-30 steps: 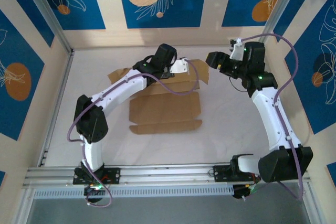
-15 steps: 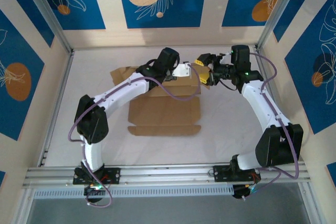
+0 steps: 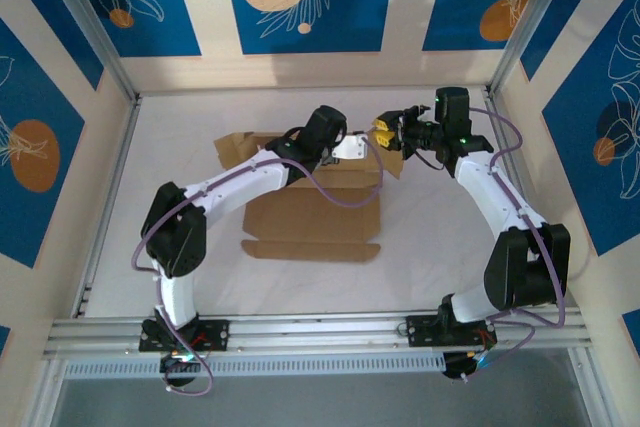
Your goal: Fold the paper box
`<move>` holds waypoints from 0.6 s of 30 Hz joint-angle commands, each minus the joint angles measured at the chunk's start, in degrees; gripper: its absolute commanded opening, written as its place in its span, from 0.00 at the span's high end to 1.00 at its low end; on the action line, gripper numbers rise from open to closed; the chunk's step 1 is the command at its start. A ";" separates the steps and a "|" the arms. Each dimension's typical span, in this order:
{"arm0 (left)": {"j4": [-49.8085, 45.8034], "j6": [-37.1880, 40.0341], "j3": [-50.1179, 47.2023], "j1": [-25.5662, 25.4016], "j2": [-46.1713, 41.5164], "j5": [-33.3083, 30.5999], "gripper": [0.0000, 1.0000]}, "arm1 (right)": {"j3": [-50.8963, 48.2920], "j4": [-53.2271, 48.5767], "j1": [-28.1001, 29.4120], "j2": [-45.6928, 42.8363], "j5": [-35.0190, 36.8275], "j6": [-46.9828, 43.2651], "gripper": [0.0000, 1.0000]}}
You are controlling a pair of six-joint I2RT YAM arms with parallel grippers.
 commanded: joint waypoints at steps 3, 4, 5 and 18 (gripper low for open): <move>2.76 0.81 -0.43 -0.54 -3.24 -1.19 1.00 | -1.79 0.35 0.48 -0.61 0.85 0.70 0.56; 2.96 0.89 -0.39 -0.54 -3.20 -1.15 1.00 | -2.28 0.58 0.49 -0.78 1.17 0.71 0.57; 3.03 0.99 -0.38 -0.54 -3.15 -1.35 1.00 | -2.60 0.59 0.44 -0.90 1.49 0.60 0.59; 7.46 -0.11 -5.19 0.31 -4.56 -2.90 0.68 | -4.55 1.70 -2.76 -1.37 1.08 0.68 1.00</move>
